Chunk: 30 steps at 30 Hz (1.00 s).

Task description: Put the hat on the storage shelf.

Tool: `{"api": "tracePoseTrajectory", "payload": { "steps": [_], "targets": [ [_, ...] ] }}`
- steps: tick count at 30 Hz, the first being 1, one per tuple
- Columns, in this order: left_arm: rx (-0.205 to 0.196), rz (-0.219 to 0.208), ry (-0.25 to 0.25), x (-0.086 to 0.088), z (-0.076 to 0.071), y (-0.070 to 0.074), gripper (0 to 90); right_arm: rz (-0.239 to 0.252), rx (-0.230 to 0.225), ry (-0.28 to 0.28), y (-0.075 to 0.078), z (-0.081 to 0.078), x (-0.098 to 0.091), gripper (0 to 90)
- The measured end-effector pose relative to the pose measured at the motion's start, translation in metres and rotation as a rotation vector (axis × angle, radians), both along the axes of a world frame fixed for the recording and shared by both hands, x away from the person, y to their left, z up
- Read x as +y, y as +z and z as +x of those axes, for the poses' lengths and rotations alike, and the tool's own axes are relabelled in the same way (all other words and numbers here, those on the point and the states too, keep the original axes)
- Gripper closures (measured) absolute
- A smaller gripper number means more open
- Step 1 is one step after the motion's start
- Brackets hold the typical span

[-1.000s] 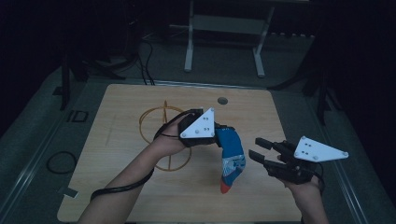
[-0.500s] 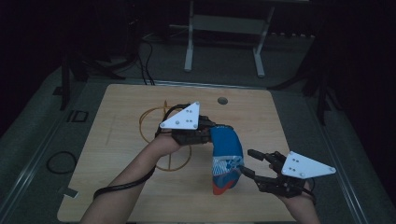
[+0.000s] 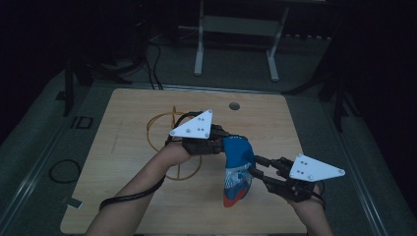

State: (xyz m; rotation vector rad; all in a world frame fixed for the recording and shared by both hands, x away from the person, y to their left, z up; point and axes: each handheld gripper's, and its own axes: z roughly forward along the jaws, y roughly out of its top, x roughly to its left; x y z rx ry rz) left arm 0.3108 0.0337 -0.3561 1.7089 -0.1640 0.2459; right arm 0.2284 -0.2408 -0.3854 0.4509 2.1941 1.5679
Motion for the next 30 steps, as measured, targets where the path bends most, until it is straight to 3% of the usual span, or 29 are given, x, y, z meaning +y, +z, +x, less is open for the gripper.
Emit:
{"api": "tracePoseTrajectory", "payload": {
  "steps": [1, 3, 5, 16, 20, 23, 24, 26, 30],
  "targets": [
    [0.001, -0.002, -0.002, 0.0, 0.0, 0.0, 88.2, 0.0, 0.006, 0.005, 0.0, 0.001, 0.0, 71.3],
    [0.002, 0.002, -0.001, 0.0, 0.0, 0.0, 88.2, -0.005, 0.011, 0.013, 0.0, 0.002, 0.001, 84.1],
    [0.004, 0.004, 0.0, 0.0, 0.001, -0.001, 88.2, -0.013, 0.011, 0.003, 0.0, 0.002, 0.002, 89.8],
    [0.013, 0.014, 0.044, 0.005, 0.005, -0.001, 87.3, 0.001, -0.029, -0.042, 0.008, -0.008, -0.003, 90.0],
    [0.05, 0.024, 0.083, 0.007, 0.008, -0.002, 85.0, 0.011, -0.029, -0.038, 0.012, -0.01, -0.006, 90.0],
    [0.066, 0.028, 0.083, 0.008, 0.011, -0.004, 83.6, 0.023, -0.025, -0.04, 0.013, -0.009, -0.009, 90.0],
    [0.076, 0.044, 0.117, 0.008, 0.011, -0.006, 83.6, 0.028, -0.018, -0.034, 0.014, -0.009, -0.011, 90.0],
    [0.082, 0.072, 0.127, 0.006, 0.01, -0.007, 82.4, 0.052, -0.013, -0.032, 0.018, -0.008, -0.017, 90.0],
    [0.081, 0.102, 0.112, 0.004, 0.007, -0.009, 79.4, 0.095, -0.01, -0.043, 0.024, -0.007, -0.029, 90.0]
  ]
}}
